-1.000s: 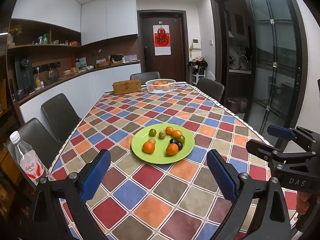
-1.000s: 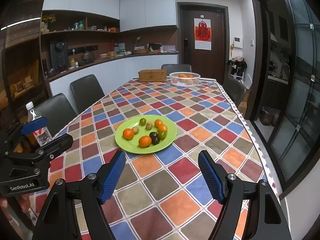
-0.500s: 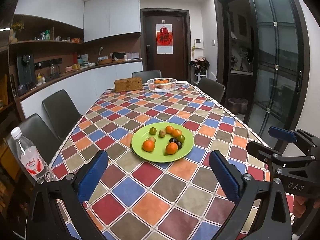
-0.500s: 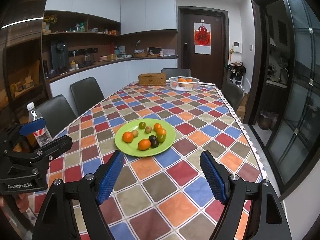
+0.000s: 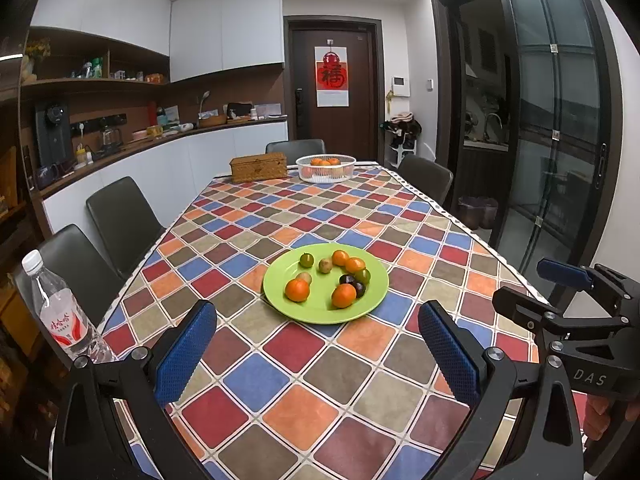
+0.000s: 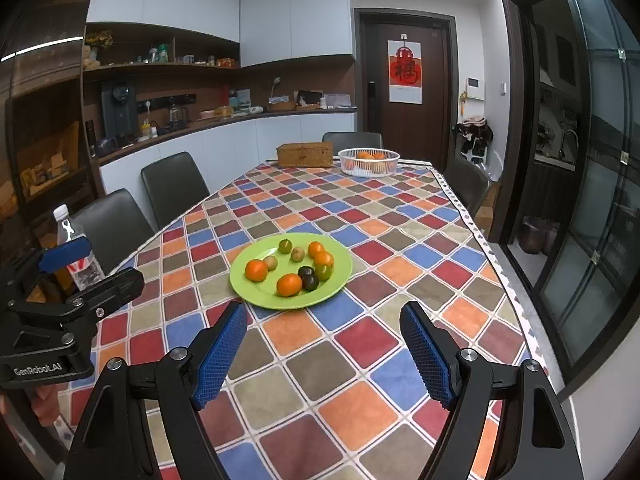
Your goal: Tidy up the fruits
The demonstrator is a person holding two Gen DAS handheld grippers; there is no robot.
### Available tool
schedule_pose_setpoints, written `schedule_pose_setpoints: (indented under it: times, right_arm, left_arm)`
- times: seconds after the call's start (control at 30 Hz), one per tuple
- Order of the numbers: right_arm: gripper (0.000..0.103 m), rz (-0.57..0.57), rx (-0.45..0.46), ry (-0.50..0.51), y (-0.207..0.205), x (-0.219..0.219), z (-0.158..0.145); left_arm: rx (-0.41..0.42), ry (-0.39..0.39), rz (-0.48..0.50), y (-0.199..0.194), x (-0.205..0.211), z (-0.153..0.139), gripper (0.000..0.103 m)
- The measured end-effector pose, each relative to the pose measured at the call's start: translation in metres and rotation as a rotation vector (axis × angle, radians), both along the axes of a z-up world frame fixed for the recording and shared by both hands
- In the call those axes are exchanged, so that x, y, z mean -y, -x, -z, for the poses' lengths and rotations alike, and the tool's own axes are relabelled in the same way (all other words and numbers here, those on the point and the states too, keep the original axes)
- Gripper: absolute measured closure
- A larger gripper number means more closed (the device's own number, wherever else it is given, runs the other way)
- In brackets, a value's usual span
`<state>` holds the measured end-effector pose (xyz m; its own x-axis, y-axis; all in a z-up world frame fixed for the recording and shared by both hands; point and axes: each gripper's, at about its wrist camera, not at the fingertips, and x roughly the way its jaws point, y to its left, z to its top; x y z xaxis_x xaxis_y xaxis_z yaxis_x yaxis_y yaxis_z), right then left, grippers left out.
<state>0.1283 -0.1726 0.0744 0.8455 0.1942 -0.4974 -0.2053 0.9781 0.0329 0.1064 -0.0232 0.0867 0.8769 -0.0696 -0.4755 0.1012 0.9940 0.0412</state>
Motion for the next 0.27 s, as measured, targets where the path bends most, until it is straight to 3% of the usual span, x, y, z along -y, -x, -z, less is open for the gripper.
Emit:
schedule_pose_setpoints:
  times: [0.27]
  right_arm:
    - [0.024, 0.002, -0.008, 0.000, -0.0016, 0.0005, 0.0054]
  left_arm:
    - [-0.006, -0.013, -0.010, -0.0031, 0.0019, 0.0022, 0.000]
